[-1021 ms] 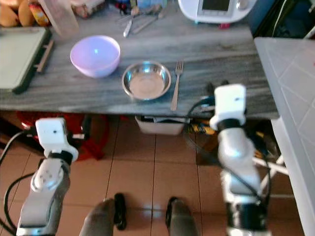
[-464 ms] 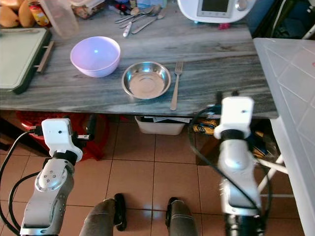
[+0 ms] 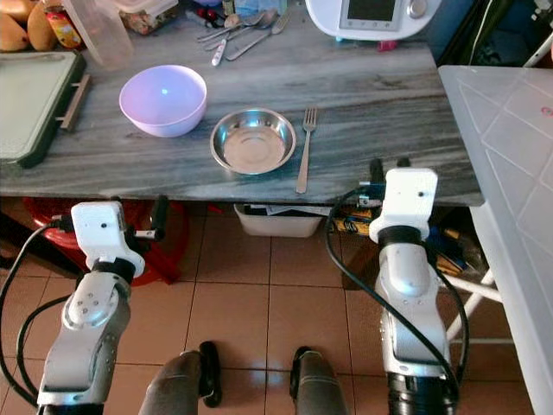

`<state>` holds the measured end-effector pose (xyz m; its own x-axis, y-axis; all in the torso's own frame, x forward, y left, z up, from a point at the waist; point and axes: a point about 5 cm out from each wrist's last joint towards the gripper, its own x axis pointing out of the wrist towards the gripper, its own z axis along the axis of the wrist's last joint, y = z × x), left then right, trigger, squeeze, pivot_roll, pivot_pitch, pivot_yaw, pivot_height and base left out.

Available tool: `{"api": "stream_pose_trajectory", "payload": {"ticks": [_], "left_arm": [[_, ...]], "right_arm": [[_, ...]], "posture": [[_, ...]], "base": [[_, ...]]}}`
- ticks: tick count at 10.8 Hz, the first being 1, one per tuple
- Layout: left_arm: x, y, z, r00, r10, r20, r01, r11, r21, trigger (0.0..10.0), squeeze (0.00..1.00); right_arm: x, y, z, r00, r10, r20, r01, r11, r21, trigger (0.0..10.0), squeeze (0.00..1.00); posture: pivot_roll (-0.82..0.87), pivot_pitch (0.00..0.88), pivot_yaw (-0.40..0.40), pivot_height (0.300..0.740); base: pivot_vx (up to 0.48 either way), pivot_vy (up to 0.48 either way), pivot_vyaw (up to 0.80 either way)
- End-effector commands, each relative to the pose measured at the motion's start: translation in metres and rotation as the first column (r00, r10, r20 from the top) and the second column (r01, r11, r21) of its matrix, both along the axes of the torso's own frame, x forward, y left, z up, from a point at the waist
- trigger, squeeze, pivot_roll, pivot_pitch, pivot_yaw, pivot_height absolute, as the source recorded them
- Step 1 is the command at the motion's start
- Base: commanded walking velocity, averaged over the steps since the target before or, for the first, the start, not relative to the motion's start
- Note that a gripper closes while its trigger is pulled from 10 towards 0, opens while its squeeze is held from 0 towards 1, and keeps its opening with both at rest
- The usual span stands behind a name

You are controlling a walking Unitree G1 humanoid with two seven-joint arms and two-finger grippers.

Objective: Setting the table

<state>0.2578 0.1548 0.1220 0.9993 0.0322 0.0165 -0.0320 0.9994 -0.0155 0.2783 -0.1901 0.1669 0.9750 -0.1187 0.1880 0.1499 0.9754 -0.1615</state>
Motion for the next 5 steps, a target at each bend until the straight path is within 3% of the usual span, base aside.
{"api": "stream_pose_trajectory", "payload": {"ticks": [1,5], "left_arm": [[-0.002,0.002,-0.004,1.0,0.012,-0.015,-0.012,1.0,-0.001,10.0,0.0],[0.005,0.001,-0.003,1.0,0.021,0.002,-0.021,1.0,-0.009,10.0,0.0]], "right_arm": [[-0.001,-0.003,-0.005,1.0,-0.014,-0.01,0.014,1.0,0.028,10.0,1.0],[0.009,0.011,-0.007,0.998,0.065,-0.001,-0.065,0.993,0.097,10.0,1.0]], "posture": [[-0.06,0.157,0.031,0.74],[-0.06,0.139,0.025,0.74]], "base": [[-0.274,0.0,0.0],[-0.278,0.0,0.0]]}}
